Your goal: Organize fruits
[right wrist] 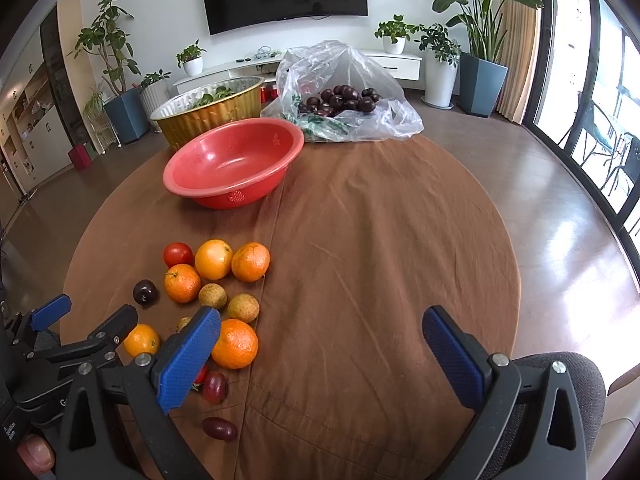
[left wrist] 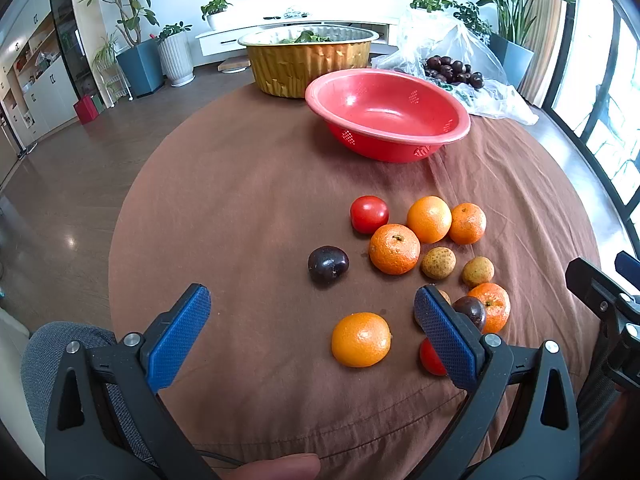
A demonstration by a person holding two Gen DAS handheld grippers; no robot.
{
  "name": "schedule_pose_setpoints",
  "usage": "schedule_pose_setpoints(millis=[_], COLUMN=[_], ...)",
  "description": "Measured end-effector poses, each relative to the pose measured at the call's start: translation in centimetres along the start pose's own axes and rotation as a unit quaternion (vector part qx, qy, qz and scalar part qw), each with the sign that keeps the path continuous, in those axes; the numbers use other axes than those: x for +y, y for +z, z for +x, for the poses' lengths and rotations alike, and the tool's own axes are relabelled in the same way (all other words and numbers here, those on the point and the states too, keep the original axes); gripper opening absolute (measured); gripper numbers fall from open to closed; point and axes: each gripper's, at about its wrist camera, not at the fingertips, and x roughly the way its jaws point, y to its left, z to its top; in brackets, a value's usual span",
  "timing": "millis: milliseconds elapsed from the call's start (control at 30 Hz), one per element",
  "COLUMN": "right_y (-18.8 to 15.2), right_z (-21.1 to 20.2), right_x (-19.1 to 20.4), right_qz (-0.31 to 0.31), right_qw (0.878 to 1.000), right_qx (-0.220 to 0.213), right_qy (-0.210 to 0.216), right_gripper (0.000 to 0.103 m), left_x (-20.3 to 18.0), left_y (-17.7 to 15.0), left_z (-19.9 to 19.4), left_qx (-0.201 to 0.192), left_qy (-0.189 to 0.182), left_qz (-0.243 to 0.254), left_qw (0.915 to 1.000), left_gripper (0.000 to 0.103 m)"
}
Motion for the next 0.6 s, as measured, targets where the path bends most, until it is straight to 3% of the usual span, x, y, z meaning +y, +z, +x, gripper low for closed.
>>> schedule_pose_setpoints(millis=[600], right_y=[-0.13], right_z=[0.03], right_x=[0.03], right_qz=[0.000], right_qw=[1.000], right_qx=[0.001], right_qy=[0.000], right_gripper=[0.103], left_x=[-0.12], left_y=[-0.13], left_z=[0.06], left_qx=[0.000], left_qy=[0.000], left_qz=[0.000], left_qw=[1.0000], left_gripper=[0.103])
